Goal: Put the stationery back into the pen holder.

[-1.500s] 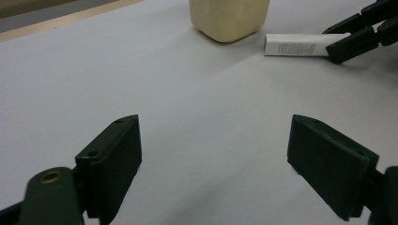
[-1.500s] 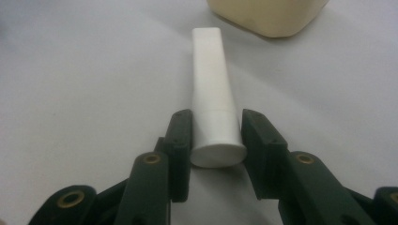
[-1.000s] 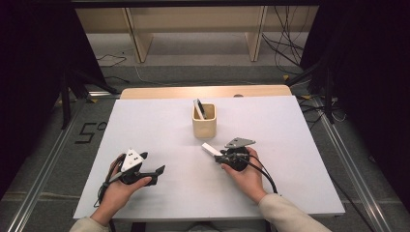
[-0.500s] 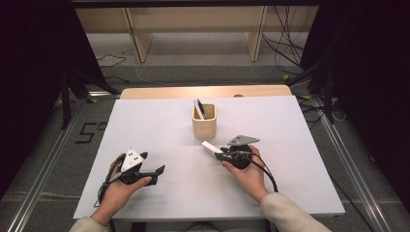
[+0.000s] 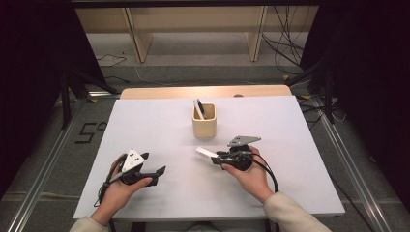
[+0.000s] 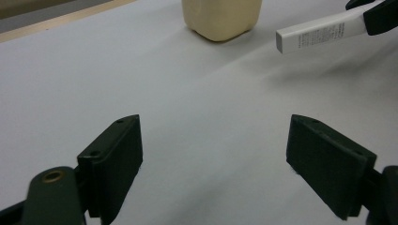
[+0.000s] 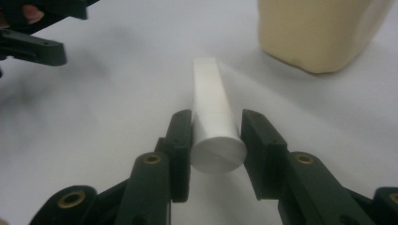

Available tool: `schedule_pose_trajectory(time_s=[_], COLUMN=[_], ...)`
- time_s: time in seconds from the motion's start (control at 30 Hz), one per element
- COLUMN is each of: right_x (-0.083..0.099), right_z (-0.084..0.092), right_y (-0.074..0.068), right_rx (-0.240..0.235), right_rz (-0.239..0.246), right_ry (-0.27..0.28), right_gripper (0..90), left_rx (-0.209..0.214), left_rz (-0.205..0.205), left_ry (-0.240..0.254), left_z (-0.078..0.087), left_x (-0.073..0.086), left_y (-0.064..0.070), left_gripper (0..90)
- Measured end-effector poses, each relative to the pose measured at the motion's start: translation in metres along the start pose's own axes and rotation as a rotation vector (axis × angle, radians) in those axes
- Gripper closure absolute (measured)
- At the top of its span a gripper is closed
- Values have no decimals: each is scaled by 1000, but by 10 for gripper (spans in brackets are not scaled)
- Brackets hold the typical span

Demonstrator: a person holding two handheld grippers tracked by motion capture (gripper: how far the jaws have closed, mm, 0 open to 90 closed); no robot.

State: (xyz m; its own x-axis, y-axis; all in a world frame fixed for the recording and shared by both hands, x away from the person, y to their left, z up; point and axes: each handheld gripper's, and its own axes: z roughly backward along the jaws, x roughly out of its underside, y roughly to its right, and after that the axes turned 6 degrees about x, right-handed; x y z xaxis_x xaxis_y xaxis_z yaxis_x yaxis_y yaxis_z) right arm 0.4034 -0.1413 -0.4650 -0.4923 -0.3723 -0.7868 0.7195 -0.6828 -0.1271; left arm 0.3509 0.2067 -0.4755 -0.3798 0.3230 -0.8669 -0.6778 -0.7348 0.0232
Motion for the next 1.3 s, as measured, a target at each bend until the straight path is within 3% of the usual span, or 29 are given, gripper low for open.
schedule_pose_trajectory(time_s=[0.17, 0.33, 0.53, 0.77, 1.3], right_x=[-2, -2, -1, -1, -2], right_z=[5, 9, 8, 6, 0], right_y=[-10, -19, -29, -37, -44], right_rx=[-70, -127, -192, -227, -263], right_rz=[47, 95, 152, 189, 215], right_ry=[-18, -39, -66, -83, -89], right_gripper=[658, 658, 658, 658, 658], left_rx=[87, 234, 356, 418, 513], left_rz=[-60, -196, -305, -353, -414], left_ry=[-14, -74, -147, -189, -214], left_z=[-4, -13, -31, -47, -56], left_x=[-6, -17, -27, -30, -30], left_y=[7, 20, 33, 37, 43], left_gripper=[205, 243, 274, 320, 491])
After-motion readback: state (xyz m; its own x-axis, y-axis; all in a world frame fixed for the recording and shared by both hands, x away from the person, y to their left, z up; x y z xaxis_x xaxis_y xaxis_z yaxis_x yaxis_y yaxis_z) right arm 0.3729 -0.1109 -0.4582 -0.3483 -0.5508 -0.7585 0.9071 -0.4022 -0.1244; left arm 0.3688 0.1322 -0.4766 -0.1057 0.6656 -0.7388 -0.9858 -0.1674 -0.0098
